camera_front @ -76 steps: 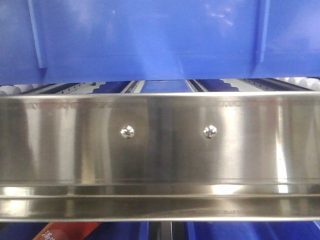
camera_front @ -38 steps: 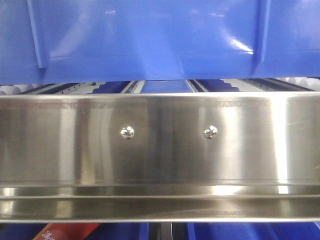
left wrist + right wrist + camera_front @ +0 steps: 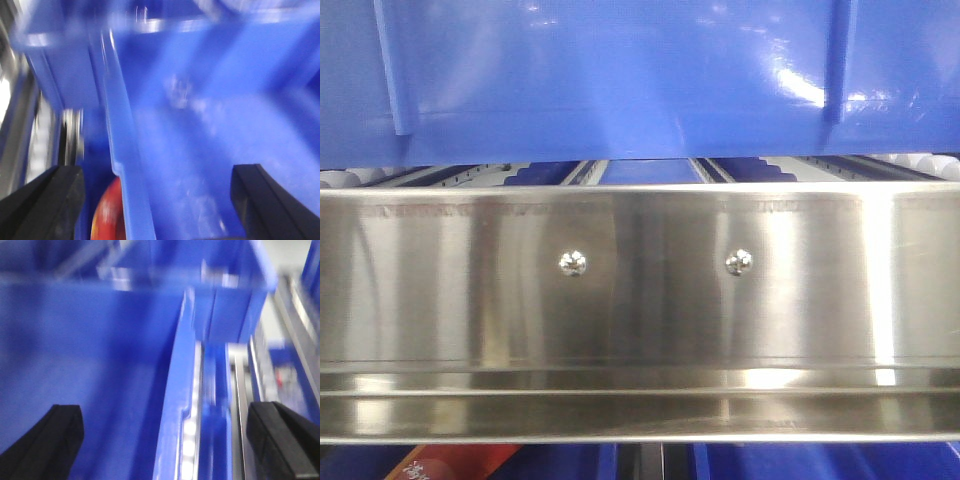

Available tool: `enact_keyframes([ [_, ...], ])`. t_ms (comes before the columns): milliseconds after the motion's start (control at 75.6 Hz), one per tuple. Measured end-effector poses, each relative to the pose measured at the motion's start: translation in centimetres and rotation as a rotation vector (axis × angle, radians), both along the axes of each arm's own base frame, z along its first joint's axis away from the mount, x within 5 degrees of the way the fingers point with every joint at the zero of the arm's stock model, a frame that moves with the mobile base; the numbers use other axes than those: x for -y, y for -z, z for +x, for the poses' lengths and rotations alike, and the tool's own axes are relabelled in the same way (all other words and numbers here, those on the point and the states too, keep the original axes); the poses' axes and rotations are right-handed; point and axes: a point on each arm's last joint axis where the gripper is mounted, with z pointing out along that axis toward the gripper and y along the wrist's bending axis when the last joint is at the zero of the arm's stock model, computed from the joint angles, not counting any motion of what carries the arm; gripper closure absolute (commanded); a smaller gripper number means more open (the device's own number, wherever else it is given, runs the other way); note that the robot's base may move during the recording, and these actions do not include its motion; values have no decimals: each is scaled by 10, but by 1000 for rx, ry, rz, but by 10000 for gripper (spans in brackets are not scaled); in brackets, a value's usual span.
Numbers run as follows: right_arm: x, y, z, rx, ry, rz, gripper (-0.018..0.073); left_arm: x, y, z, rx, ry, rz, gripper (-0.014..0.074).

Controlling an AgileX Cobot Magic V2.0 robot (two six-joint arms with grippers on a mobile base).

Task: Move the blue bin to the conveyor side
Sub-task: 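Close both grippers on opposite side walls of the blue bin, then pull the gripped blue bin off the roller shelf toward the robot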

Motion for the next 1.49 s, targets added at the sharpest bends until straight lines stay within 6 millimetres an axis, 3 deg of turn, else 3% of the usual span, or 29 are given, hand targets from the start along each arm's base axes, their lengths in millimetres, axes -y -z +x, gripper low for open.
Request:
enact_keyframes([
  [172,-8,-4,33,-156,-6,-32,0,3,-2,34,-69,-14,12,99],
  [291,-12,-4,55,-189,-4,-47,0,3,6,58,-112,-49,21,99],
  [701,-21,41,112,-353,13,-114,0,8,50,107,-262,-65,38,99],
  [1031,-25,60,130,-408,16,-134,0,10,67,124,-315,-80,31,99],
  [1375,-25,61,132,-412,16,-135,3,10,74,130,-337,-81,33,101],
  [1454,-25,61,132,-412,16,-135,60,10,74,130,-337,-81,33,132],
  [1494,-25,61,132,-412,16,-135,132,10,74,130,-337,-83,32,171],
])
